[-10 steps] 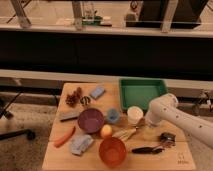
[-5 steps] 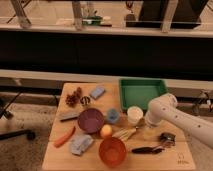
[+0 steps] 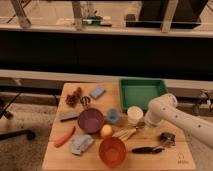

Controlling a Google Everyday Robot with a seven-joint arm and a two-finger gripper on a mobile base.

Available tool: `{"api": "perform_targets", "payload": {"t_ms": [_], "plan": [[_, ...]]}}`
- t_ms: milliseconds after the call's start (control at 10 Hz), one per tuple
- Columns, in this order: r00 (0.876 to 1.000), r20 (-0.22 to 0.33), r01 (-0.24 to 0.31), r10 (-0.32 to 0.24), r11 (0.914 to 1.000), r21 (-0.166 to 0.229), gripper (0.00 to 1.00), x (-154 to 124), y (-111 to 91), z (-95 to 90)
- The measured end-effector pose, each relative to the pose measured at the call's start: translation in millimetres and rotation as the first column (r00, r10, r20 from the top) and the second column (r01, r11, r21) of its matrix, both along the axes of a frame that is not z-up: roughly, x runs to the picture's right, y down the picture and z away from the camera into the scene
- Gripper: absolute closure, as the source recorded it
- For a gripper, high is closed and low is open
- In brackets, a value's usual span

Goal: Place fork in tray

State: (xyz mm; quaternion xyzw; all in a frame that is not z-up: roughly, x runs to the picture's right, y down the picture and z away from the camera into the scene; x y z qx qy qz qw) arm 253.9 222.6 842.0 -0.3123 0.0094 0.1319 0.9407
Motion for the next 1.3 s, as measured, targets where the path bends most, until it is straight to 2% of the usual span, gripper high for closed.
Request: {"api": "perform_targets", "payload": {"t_ms": [200,400,500,600,1300], "plan": [[1.0,0.001,0.0,0.0,1.0,0.003,0.77,0.4,-1.0,-0.1],[1.0,0.002,0.002,-0.002,1.0,0.005,0.87,0.3,-3.0,-1.6],[1.0,0.002,0.004,-0.004,1.0,0.006,0.96,-0.1,-3.9,-1.8],[1.0,0.004,0.005,-0.005,1.0,0.006,1.0,-0.6,-3.6,-1.8],[1.0,0.022,-0.001,0.0,0.9999,0.015,1.0,-4.7,-3.9,-5.1]]}}
